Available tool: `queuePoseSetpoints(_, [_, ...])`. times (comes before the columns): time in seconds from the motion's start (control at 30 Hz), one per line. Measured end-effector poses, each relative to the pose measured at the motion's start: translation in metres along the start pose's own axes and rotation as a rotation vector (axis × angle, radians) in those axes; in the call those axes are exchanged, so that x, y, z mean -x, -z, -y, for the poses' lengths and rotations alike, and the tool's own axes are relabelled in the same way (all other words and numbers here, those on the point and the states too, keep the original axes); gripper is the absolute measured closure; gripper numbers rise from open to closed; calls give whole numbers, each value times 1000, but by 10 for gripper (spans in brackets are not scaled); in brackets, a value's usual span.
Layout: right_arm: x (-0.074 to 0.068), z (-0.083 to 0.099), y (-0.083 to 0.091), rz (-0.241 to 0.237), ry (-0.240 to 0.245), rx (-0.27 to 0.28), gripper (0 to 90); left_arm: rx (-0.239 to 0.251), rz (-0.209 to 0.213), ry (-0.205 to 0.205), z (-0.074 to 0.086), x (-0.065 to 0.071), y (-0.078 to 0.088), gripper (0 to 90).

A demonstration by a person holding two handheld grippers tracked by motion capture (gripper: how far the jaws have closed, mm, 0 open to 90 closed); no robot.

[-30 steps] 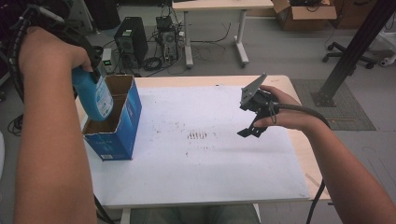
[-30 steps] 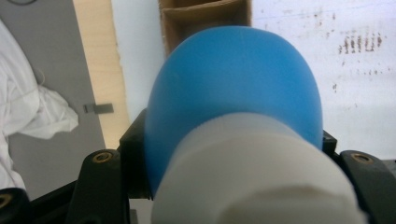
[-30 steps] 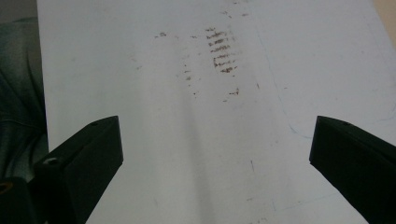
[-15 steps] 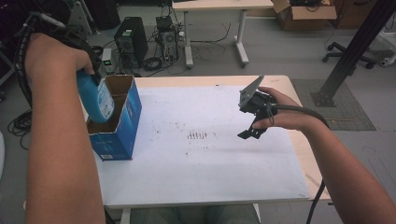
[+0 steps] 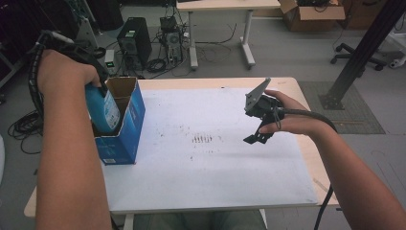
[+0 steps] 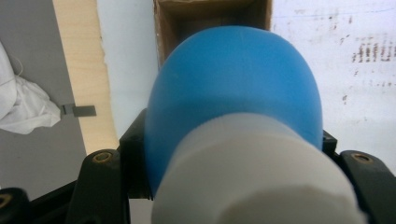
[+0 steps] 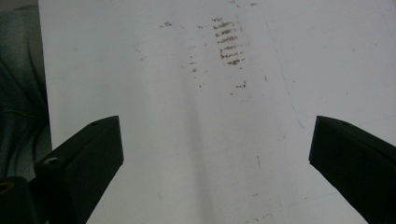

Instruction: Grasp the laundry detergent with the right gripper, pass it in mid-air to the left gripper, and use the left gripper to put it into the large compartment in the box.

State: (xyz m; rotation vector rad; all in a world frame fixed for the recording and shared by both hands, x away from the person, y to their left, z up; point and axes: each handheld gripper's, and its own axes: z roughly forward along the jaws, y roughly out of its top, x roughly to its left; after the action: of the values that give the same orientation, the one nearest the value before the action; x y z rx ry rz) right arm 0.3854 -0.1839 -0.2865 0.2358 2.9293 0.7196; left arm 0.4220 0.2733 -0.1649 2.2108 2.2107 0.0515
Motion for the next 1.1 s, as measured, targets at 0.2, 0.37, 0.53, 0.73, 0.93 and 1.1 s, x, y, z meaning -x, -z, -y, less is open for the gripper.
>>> queuePoseSetpoints(0.2, [-1,-1,-2,-6,2,-2,30,-10,6,0,0,-3,-21,386])
queuePoseSetpoints(0.37, [-2,-2,-3,-9,5,-2,30,-19,6,-3,-2,-4,-39,386])
queuePoseSetpoints(0.53, [-2,-2,-5,-11,2,-5,30,-29,0,-3,-3,-3,-56,386])
queuePoseSetpoints(0.73, [-2,0,-7,-13,-3,-5,30,-38,3,-3,-5,-1,-76,386])
queuePoseSetpoints(0.93, [-1,3,-6,-19,-10,-3,30,-44,-1,-10,-7,2,-92,385])
queuePoseSetpoints(1.1, [-1,5,-7,-17,-16,1,30,-53,2,-22,-8,7,-102,385])
